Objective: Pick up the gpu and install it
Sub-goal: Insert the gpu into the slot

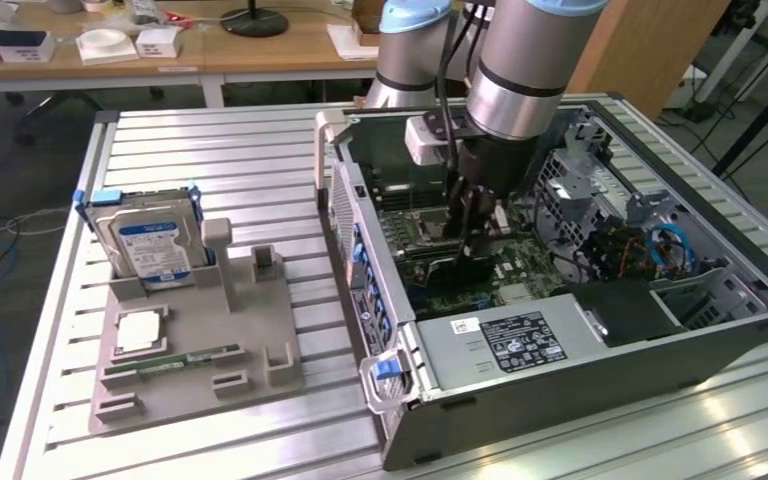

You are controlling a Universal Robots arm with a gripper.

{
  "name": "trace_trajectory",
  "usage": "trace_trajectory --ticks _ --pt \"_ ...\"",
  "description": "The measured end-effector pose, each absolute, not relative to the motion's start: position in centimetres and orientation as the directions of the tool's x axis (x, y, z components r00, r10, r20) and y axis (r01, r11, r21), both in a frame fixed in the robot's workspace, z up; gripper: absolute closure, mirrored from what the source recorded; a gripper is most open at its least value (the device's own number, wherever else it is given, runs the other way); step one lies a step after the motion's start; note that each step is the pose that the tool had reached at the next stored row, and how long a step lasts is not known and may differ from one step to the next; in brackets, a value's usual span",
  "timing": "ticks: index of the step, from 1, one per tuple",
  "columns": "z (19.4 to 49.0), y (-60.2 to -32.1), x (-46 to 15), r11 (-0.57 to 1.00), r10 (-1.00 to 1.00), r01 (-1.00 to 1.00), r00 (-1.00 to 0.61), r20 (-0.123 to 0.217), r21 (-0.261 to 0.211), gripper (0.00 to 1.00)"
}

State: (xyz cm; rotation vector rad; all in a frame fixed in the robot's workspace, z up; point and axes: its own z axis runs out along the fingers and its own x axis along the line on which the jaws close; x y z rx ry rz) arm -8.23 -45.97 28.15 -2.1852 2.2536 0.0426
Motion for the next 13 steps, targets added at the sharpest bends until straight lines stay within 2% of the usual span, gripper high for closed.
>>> trace_trajectory --ticks 2,3,5,6,8,10,13 --pt "28.15 -45.97 -8.23 0.031 -0.999 -0.999 -0.031 -0.021 0.018 0.62" --pt "28.15 -45.97 -8.23 0.031 -0.999 -0.999 -0.031 -0.020 0.018 0.62" --pt "28.15 -45.97 -8.23 0.031 -0.999 -0.999 -0.031 -0.020 0.018 0.74" --pt "28.15 -45.97 -8.23 0.031 -0.999 -0.999 -0.031 -0.020 0.018 0.74" --pt "28.15 -45.97 -8.23 0.031 -0.999 -0.999 -0.031 -0.020 0.018 0.86" --pt "28.15 -45.97 -8.23 0.031 -0.999 -0.999 -0.031 -0.020 0.018 0.89" --pt "28.15 -45.97 -8.23 0.031 -0.999 -0.999 -0.031 -0.020 0.018 0.89"
